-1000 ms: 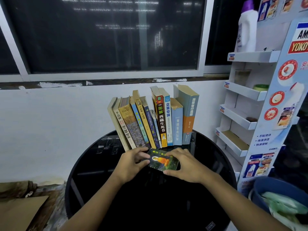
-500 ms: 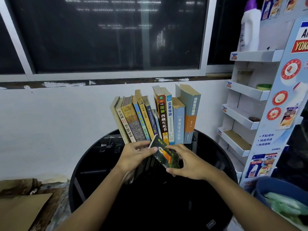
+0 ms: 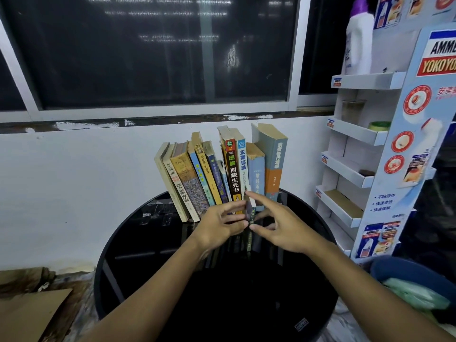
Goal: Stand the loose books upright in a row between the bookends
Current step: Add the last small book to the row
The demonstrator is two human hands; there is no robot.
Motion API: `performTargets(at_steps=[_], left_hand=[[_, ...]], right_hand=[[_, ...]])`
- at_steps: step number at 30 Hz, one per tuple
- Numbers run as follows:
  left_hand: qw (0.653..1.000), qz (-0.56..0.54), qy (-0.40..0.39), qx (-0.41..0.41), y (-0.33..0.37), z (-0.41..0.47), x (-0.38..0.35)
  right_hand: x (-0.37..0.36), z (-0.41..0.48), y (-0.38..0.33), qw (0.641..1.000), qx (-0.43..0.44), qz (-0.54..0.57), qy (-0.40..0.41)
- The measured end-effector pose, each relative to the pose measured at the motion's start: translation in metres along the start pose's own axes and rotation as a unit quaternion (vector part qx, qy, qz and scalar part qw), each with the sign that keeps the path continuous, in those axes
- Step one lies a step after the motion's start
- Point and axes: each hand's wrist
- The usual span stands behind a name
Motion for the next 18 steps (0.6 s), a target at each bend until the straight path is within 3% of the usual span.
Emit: performTargets(at_steps=[9,14,18], left_hand=[[1.0,-0.002,0.013,0.028,-0.024,0.0,-0.019],[0.995,0.101,0.016,0.022,-0.022,-0.003,-0.017],[0.965,0.205,0.157,-0.038,-0.003,-0.005,0.002]], right_hand=[[-0.014,-0.004,-0.001,0.992,0.015,-0.049,0.117],[-0.03,-0.002,0.001,0.974,0.019,-0.079,0.212],[-0.026,0.001,-0.012,0.961,0.025,-0.106,0.255]])
Point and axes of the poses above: each hand's wrist, its own z-axis towards the middle knuckle, its own x-axis out of the back of the hand, y = z × x, and after that the axes turned 13 degrees about z, right-handed
